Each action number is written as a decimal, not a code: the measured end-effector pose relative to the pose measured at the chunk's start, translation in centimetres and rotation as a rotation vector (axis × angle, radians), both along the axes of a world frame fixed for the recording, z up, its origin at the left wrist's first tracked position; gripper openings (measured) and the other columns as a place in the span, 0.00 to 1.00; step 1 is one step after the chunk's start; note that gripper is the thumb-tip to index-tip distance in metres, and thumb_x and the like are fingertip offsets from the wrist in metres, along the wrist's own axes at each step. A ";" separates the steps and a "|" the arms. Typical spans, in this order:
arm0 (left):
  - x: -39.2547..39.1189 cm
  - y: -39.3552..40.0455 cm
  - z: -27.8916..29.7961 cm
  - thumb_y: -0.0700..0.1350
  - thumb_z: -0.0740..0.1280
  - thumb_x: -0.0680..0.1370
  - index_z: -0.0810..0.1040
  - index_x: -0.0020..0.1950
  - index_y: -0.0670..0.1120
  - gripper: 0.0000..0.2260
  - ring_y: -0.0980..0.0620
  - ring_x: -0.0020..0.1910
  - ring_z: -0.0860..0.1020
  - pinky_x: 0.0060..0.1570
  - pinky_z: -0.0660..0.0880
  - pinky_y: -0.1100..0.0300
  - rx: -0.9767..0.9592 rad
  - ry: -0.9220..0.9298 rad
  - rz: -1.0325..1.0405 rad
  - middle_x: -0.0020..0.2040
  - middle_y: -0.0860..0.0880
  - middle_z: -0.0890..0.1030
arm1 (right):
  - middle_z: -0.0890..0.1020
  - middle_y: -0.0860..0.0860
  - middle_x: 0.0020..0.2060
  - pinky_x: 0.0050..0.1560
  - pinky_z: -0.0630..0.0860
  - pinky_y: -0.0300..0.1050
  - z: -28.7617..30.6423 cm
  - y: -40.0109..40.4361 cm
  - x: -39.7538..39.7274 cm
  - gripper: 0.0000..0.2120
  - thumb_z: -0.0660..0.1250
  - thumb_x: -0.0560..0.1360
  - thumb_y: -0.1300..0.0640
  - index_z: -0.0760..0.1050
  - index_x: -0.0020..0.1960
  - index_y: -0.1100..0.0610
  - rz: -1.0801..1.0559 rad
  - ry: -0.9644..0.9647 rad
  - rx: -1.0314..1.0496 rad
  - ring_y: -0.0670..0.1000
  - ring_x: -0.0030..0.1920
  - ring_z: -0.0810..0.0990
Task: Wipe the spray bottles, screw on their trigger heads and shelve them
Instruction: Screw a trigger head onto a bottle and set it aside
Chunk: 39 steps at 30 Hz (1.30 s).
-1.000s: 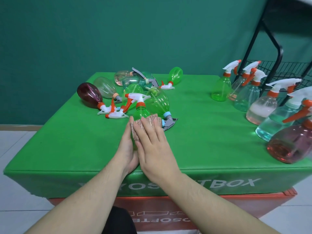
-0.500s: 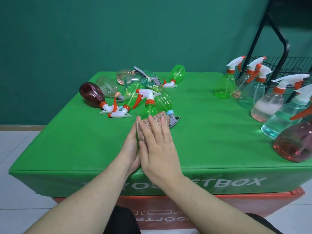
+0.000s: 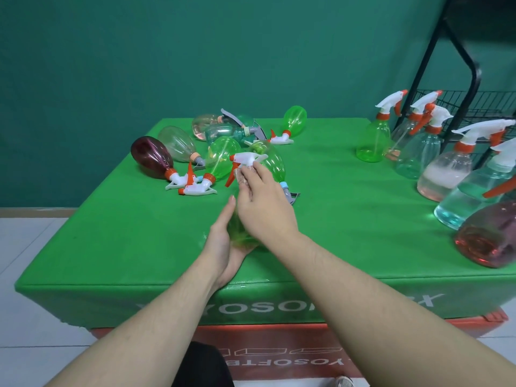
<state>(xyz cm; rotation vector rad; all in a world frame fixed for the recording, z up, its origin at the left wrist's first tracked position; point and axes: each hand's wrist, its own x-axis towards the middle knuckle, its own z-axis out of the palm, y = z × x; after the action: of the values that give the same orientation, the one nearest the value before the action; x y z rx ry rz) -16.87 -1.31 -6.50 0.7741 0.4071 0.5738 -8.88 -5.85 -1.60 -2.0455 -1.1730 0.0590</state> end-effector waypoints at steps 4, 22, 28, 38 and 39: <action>0.1 0.0 -0.1 0.55 0.55 0.87 0.82 0.62 0.51 0.18 0.48 0.57 0.84 0.61 0.77 0.47 0.026 0.022 -0.004 0.62 0.46 0.85 | 0.56 0.48 0.81 0.74 0.60 0.52 -0.6 -0.5 -0.2 0.23 0.54 0.84 0.50 0.63 0.79 0.49 0.000 0.004 0.010 0.54 0.76 0.61; 0.7 2.3 -3.1 0.65 0.81 0.66 0.65 0.80 0.48 0.49 0.37 0.68 0.78 0.71 0.73 0.41 -0.086 0.019 0.033 0.71 0.39 0.77 | 0.53 0.53 0.82 0.78 0.55 0.64 -7.0 -5.5 -2.8 0.27 0.48 0.83 0.51 0.55 0.81 0.49 0.114 -0.353 0.002 0.58 0.82 0.47; 0.7 2.5 -3.1 0.62 0.82 0.67 0.65 0.79 0.44 0.48 0.34 0.66 0.79 0.69 0.74 0.38 -0.086 0.033 0.023 0.69 0.34 0.78 | 0.52 0.53 0.82 0.78 0.51 0.61 -7.7 -6.6 -3.6 0.27 0.50 0.83 0.49 0.55 0.81 0.49 0.098 -0.355 0.020 0.57 0.82 0.46; 0.3 1.0 -1.6 0.57 0.69 0.77 0.76 0.72 0.41 0.29 0.46 0.69 0.78 0.69 0.75 0.52 0.097 0.034 0.015 0.69 0.41 0.80 | 0.56 0.53 0.81 0.80 0.51 0.58 -5.3 -4.2 -2.0 0.26 0.45 0.84 0.48 0.59 0.81 0.52 0.045 -0.297 0.070 0.56 0.82 0.46; 0.4 0.9 -1.6 0.57 0.69 0.77 0.76 0.73 0.43 0.28 0.48 0.70 0.78 0.70 0.74 0.52 0.122 0.033 0.021 0.70 0.43 0.80 | 0.57 0.53 0.81 0.80 0.51 0.57 -4.9 -3.9 -1.7 0.27 0.45 0.83 0.48 0.60 0.80 0.52 0.040 -0.281 0.069 0.55 0.82 0.47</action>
<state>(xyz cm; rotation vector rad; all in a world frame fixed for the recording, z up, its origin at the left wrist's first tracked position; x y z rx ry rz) -16.46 -0.38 -8.10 0.8984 0.4135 0.6100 -10.59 -9.74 -6.47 -2.0145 -1.3662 -0.2533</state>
